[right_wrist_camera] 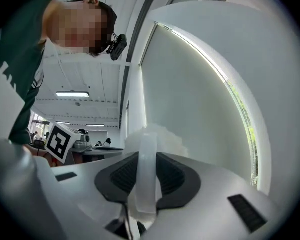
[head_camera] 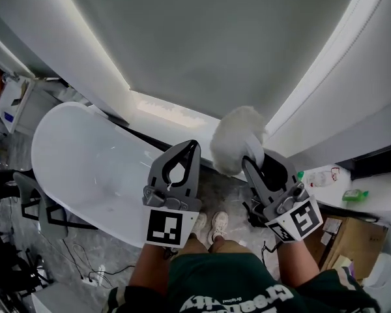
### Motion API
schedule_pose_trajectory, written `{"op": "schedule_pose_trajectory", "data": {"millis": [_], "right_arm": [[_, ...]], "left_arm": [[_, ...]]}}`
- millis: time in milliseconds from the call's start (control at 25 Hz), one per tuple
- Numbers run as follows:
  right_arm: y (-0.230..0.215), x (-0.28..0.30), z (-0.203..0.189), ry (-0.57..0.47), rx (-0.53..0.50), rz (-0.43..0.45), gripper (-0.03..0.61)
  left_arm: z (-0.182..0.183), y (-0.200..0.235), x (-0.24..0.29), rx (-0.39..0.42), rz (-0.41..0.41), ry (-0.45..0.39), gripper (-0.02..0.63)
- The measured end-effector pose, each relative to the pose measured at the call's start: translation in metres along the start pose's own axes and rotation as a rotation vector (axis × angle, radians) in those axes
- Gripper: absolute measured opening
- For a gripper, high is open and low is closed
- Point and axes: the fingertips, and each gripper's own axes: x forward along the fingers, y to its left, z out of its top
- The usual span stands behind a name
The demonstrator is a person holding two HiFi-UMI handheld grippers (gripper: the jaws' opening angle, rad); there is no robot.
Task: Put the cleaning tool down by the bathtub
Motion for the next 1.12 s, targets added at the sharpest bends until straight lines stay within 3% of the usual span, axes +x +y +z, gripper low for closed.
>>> {"op": "schedule_pose_trajectory", "data": {"millis": [320, 520, 680, 920, 1120], "right_arm": [[0.016, 0.008, -0.011, 0.021, 0.003, 0.041, 0.100], [0.026, 0.015, -0.018, 0.039, -0.015, 0.030, 0.100], [0.036, 0.028, -0.025, 0.056, -0.026, 0.024, 0.100], [0.051, 0.056, -0.041, 0.089, -0.037, 0.000, 0.100], [0.055, 0.079, -0.060, 0.134, -0.062, -0.018, 0.100]], "left_arm": [[-0.005, 0.006, -0.013, -0.003, 0.038, 0.007, 0.009], [-0.012, 0.012, -0.021, -0.003, 0.015, -0.001, 0.009], [-0.017, 0.031, -0.025, -0.029, 0.034, -0.014, 0.009], [-0.026, 0.059, -0.029, 0.009, 0.023, -0.026, 0.009], [-0.040, 0.083, -0.035, -0.073, 0.024, -0.051, 0.009]]}}
